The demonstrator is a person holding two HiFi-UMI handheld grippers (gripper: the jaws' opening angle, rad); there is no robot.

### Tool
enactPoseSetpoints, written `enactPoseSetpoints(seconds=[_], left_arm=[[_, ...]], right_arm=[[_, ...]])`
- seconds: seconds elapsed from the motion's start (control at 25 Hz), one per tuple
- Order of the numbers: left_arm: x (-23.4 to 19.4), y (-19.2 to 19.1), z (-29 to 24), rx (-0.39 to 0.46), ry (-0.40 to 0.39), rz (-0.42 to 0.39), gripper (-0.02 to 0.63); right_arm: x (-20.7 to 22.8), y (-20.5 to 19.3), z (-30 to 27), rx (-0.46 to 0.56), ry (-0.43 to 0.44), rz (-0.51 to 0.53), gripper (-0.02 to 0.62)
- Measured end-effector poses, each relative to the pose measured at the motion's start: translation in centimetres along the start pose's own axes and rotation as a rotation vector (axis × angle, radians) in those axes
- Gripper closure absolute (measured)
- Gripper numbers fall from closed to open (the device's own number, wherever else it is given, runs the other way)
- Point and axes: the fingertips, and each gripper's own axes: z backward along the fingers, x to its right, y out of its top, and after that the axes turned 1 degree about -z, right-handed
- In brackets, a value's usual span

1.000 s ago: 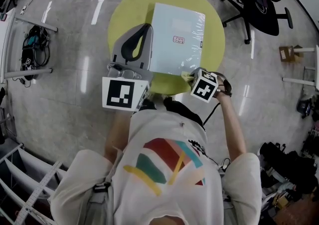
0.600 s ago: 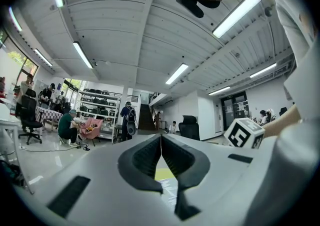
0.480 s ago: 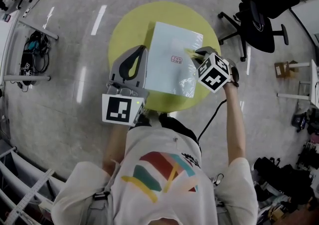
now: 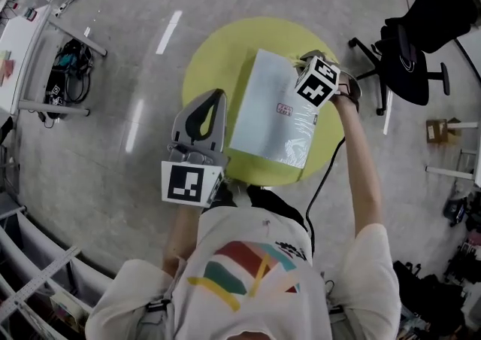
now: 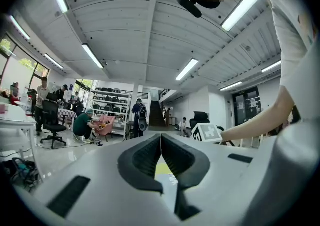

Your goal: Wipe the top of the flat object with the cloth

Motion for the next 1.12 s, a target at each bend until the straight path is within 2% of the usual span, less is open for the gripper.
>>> enactPoseSetpoints(seconds=[0.24,0.44,1.12], left_arm=[[-0.5,-0.7,0.6,-0.02,0.031,-0.001,0.591],[-0.5,-1.3,1.1,-0.046,0.032,0.005,0.591],[0.1,-0.8,1.9,-0.009,0.016,0.007,0.591]], right_arm=[[0.3,-0.3,-4.9,-0.062,0.022,0.051,0.568],[-0.2,-0.8,-7.0,-0.089,0.071,0.008,0.568],[-6.2,-1.2,-5.8,-0.092,0.215,-0.001,0.568]])
